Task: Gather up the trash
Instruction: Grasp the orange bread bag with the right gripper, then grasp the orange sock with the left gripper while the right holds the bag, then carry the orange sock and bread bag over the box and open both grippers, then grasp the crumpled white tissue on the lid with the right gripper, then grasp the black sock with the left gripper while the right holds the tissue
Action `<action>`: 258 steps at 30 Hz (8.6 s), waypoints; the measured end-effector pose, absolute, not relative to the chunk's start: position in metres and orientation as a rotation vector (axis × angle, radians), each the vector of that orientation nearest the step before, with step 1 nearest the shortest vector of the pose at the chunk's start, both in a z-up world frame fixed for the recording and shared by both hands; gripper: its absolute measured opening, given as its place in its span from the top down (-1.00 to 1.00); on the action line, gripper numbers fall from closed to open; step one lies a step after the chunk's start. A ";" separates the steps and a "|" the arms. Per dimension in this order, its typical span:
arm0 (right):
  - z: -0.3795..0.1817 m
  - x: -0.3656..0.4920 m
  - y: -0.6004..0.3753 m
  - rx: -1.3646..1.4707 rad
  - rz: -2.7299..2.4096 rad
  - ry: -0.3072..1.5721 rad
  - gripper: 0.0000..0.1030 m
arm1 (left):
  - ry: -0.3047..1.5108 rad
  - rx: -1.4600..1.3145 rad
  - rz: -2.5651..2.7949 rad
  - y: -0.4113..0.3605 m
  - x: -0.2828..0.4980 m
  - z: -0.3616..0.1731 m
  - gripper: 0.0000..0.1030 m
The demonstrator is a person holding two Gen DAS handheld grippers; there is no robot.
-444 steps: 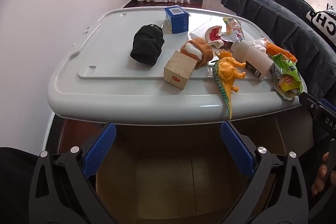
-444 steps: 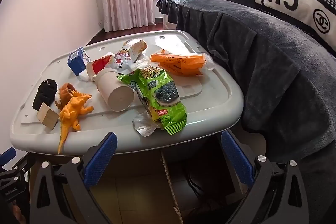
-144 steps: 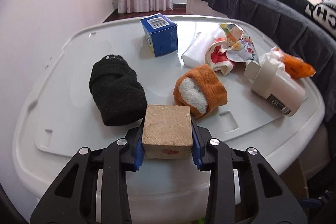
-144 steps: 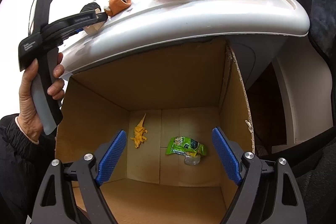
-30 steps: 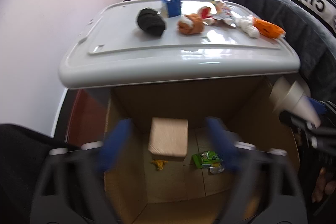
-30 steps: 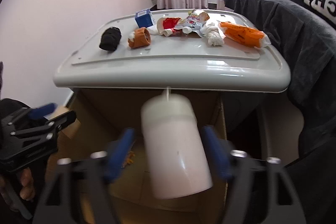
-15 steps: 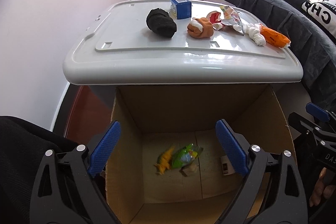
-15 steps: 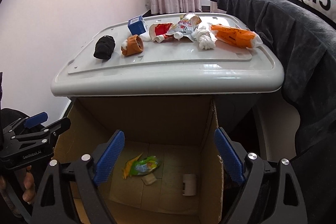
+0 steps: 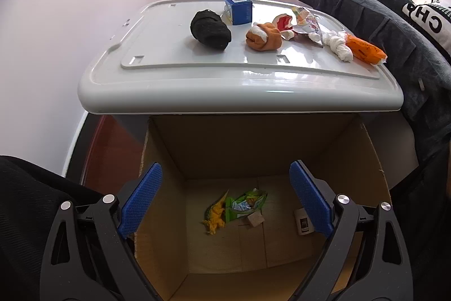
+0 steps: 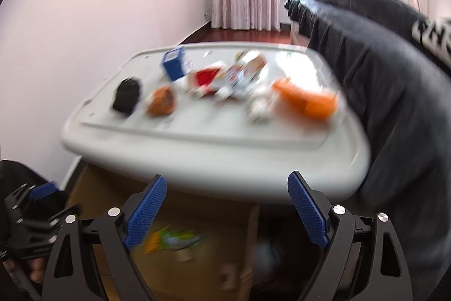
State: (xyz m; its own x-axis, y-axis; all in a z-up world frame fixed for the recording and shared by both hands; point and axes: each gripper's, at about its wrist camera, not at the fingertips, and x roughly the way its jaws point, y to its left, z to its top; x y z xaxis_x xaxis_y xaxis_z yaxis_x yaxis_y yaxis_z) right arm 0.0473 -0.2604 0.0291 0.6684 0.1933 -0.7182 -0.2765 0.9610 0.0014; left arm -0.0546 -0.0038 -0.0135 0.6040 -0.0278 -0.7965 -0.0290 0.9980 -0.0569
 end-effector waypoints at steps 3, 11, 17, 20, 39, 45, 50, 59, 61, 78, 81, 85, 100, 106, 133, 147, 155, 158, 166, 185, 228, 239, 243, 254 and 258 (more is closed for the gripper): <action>0.034 0.097 -0.282 -0.186 0.221 0.797 -0.71 | 0.925 -0.076 -0.009 -0.004 -0.053 -0.014 -0.74; 0.000 0.191 -0.303 -0.360 0.172 0.896 -0.71 | 0.960 -0.107 -0.014 -0.002 -0.049 -0.023 -0.74; -0.022 0.207 -0.292 -0.454 0.193 0.890 -0.70 | 0.963 -0.121 -0.016 -0.001 -0.049 -0.024 -0.74; -0.033 0.220 -0.290 -0.479 0.188 0.898 -0.65 | 0.961 -0.115 -0.016 -0.002 -0.050 -0.024 -0.74; -0.035 0.204 -0.292 -0.150 0.108 0.996 0.63 | 0.936 -0.084 -0.046 -0.010 -0.050 -0.022 -0.74; -0.033 0.166 -0.284 0.001 0.070 1.009 0.64 | 0.912 -0.078 -0.107 -0.023 -0.031 -0.009 -0.74; -0.028 0.147 -0.280 0.087 0.095 0.973 0.66 | 0.828 -0.073 -0.178 -0.046 0.019 0.016 -0.74; -0.019 0.150 -0.285 0.161 0.121 0.956 0.68 | 0.827 0.025 -0.153 -0.063 0.113 0.011 -0.74; -0.018 0.149 -0.288 0.167 0.117 0.950 0.68 | 0.860 0.012 -0.143 -0.060 0.130 0.001 -0.74; -0.023 0.152 -0.289 0.172 0.093 0.962 0.68 | 0.916 0.071 -0.138 -0.071 0.176 -0.035 0.05; -0.024 0.152 -0.288 0.169 0.091 0.963 0.68 | 0.900 0.075 -0.140 -0.073 0.172 -0.035 0.24; -0.024 0.152 -0.287 0.164 0.089 0.962 0.68 | 0.882 0.081 -0.125 -0.076 0.167 -0.035 0.36; -0.004 0.142 -0.291 0.183 0.110 0.882 0.68 | 0.879 0.093 -0.027 -0.073 0.137 -0.018 0.46; 0.013 0.115 -0.289 0.180 0.137 0.789 0.68 | 0.865 0.065 -0.030 -0.068 0.113 -0.002 0.46; -0.033 -0.043 -0.223 0.230 0.365 1.014 0.67 | 1.029 0.023 -0.064 -0.034 -0.055 -0.015 0.46; -0.073 -0.032 -0.208 0.157 0.343 1.150 0.57 | 1.139 0.027 -0.048 -0.028 -0.045 -0.059 0.44; -0.062 -0.033 -0.216 0.198 0.316 1.092 -0.42 | 1.118 0.051 -0.004 -0.028 -0.043 -0.056 -0.67; -0.062 -0.032 -0.222 0.224 0.302 1.091 -0.42 | 1.109 0.044 -0.018 -0.027 -0.043 -0.053 -0.67; -0.062 -0.033 -0.228 0.247 0.291 1.092 -0.42 | 1.111 0.041 -0.014 -0.028 -0.042 -0.053 -0.67; -0.010 0.089 -0.252 0.180 0.207 0.918 -0.57 | 1.049 -0.064 -0.048 -0.017 -0.036 -0.039 -0.67; -0.039 0.162 -0.244 0.005 0.056 0.930 0.39 | 1.023 -0.078 -0.061 -0.014 -0.044 -0.040 -0.67; -0.040 0.158 -0.245 0.018 0.052 0.924 0.39 | 0.898 -0.110 -0.016 -0.009 0.016 0.022 -0.67; -0.039 0.159 -0.247 0.031 0.058 0.928 0.39 | 0.826 -0.067 0.075 -0.006 0.076 0.036 -0.67; -0.039 0.160 -0.248 0.036 0.062 0.930 0.38 | 0.961 -0.214 0.189 0.034 0.183 -0.027 -0.67; -0.039 0.159 -0.246 0.023 0.057 0.925 0.38 | 0.966 -0.200 0.203 0.036 0.193 -0.039 -0.67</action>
State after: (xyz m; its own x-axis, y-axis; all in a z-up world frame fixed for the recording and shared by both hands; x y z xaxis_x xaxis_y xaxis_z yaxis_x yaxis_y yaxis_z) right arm 0.1587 -0.2460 -0.0391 0.6003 0.0594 -0.7975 -0.0392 0.9982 0.0448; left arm 0.1927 0.0365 -0.0388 0.5525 0.0814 -0.8295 -0.2590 0.9627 -0.0781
